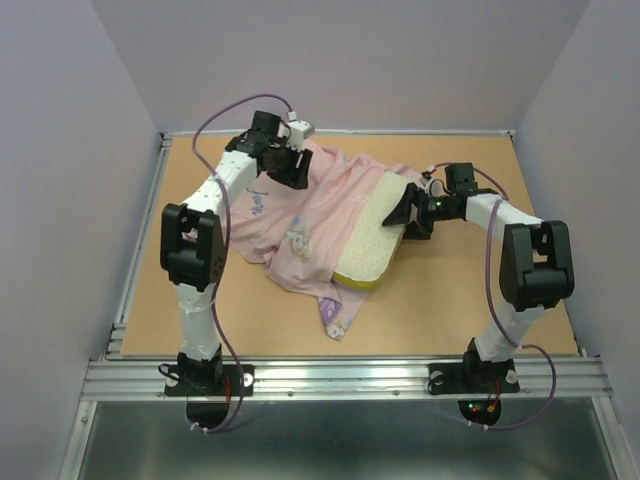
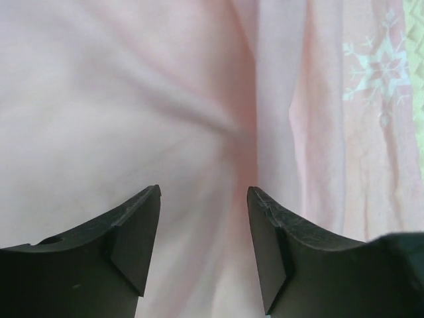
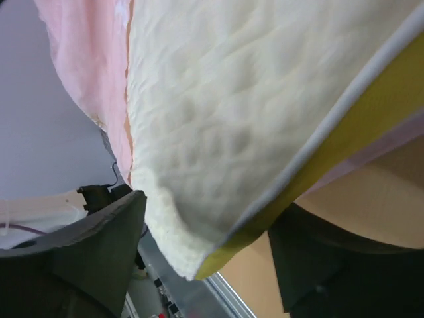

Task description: Put the pillow into the pillowcase

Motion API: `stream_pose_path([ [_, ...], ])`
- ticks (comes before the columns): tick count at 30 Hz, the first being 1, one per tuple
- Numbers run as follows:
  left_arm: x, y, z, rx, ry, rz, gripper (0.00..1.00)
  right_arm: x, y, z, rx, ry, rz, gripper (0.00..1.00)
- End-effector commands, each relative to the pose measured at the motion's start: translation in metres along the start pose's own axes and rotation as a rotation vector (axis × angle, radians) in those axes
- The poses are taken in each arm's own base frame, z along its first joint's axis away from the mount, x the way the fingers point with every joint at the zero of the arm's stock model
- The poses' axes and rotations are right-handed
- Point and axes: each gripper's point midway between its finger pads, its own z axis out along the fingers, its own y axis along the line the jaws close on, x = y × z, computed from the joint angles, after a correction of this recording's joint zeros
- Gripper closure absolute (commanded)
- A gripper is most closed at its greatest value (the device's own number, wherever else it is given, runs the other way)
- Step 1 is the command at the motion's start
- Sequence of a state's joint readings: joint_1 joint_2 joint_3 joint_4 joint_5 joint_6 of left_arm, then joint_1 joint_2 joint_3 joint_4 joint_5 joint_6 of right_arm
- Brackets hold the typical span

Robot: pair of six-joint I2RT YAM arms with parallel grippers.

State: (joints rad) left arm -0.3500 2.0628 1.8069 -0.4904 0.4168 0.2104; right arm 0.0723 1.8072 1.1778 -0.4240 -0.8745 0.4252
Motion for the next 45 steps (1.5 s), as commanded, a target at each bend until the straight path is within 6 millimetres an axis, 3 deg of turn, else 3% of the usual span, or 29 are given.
stream_pose_path([
  [1,-0.014,-0.003,-0.103,-0.06,-0.079,0.132,0.29,0.018,0.022,-0.028,-0.008,-0.07,-0.022,0.07],
  [3,0.011,-0.015,-0.119,-0.044,-0.055,0.171,0.24,0.036,0.018,-0.032,0.003,-0.047,-0.007,0.01],
  [4,0.04,-0.025,-0.13,-0.035,-0.03,0.181,0.02,0.044,0.018,-0.035,0.002,-0.036,0.006,0.01],
  [6,0.072,-0.033,-0.135,-0.021,0.02,0.174,0.01,0.062,0.01,-0.031,-0.005,0.011,0.051,0.01],
  [7,0.105,-0.039,-0.135,-0.003,0.076,0.155,0.01,0.065,0.007,-0.029,-0.009,0.023,0.06,0.02],
  [10,0.143,-0.046,-0.133,0.014,0.127,0.16,0.01,0.072,-0.002,-0.019,-0.01,0.07,0.089,0.04],
  [11,0.167,-0.05,-0.125,0.028,0.169,0.146,0.01,0.073,-0.003,-0.013,-0.013,0.091,0.097,0.05],
  [13,0.178,-0.05,-0.112,0.017,0.183,0.127,0.01,0.074,-0.006,-0.006,-0.005,0.11,0.098,0.05],
  [14,0.173,-0.05,-0.108,0.025,0.173,0.137,0.01,0.075,-0.004,-0.001,-0.019,0.12,0.086,0.07],
  [17,0.183,-0.047,-0.082,-0.013,0.231,0.16,0.02,0.075,-0.002,0.01,-0.038,0.149,0.107,0.23],
  [18,0.188,-0.057,-0.073,0.003,0.259,0.189,0.04,0.074,-0.001,0.011,-0.045,0.153,0.118,0.28],
  [19,0.195,-0.059,-0.064,0.018,0.289,0.185,0.15,0.072,-0.001,0.012,-0.048,0.148,0.117,0.34],
  [20,0.198,-0.069,-0.059,0.066,0.292,0.187,0.22,0.071,0.0,0.012,-0.055,0.146,0.118,0.46],
  [21,0.198,-0.083,-0.054,0.104,0.29,0.208,0.31,0.07,0.003,0.013,-0.062,0.143,0.134,0.52],
  [22,0.199,-0.095,-0.049,0.144,0.297,0.229,0.54,0.07,0.005,0.013,-0.071,0.14,0.14,0.6],
  [23,0.19,-0.114,-0.048,0.212,0.277,0.258,0.65,0.07,0.008,0.015,-0.092,0.132,0.133,0.7],
  [24,0.184,-0.132,-0.049,0.268,0.27,0.292,0.75,0.07,0.011,0.017,-0.095,0.131,0.166,0.99],
  [25,0.187,-0.166,-0.054,0.367,0.297,0.357,0.83,0.069,0.013,0.019,-0.097,0.128,0.172,1.0],
  [26,0.164,-0.187,-0.06,0.434,0.242,0.433,0.92,0.067,0.017,0.022,-0.107,0.119,0.162,0.99],
  [28,0.162,-0.242,-0.078,0.617,0.248,0.522,0.99,0.058,0.026,0.024,-0.112,0.076,0.175,1.0],
  [29,0.143,-0.26,-0.086,0.673,0.199,0.59,0.99,0.056,0.032,0.023,-0.117,0.057,0.215,0.99],
  [31,0.141,-0.273,-0.095,0.719,0.218,0.621,0.99,0.05,0.039,0.022,-0.131,0.031,0.234,0.99],
  [34,0.137,-0.266,-0.088,0.698,0.216,0.626,0.95,0.042,0.046,0.019,-0.137,-0.021,0.231,0.99],
  [36,0.137,-0.249,-0.088,0.636,0.216,0.594,0.72,0.041,0.043,0.019,-0.124,-0.037,0.226,1.0],
  [37,0.128,-0.245,-0.095,0.614,0.17,0.591,0.55,0.045,0.041,0.019,-0.12,-0.035,0.226,0.99],
  [40,0.107,-0.225,-0.114,0.541,0.094,0.506,0.41,0.051,0.034,0.02,-0.111,-0.026,0.207,0.99],
  [42,0.082,-0.216,-0.137,0.467,-0.009,0.49,0.3,0.056,0.032,0.02,-0.118,-0.01,0.185,0.98],
  [44,0.055,-0.206,-0.154,0.364,-0.106,0.445,0.18,0.057,0.036,0.018,-0.134,-0.003,0.153,0.82],
  [45,0.047,-0.205,-0.158,0.344,-0.135,0.436,0.16,0.058,0.038,0.016,-0.14,-0.001,0.124,0.65],
])
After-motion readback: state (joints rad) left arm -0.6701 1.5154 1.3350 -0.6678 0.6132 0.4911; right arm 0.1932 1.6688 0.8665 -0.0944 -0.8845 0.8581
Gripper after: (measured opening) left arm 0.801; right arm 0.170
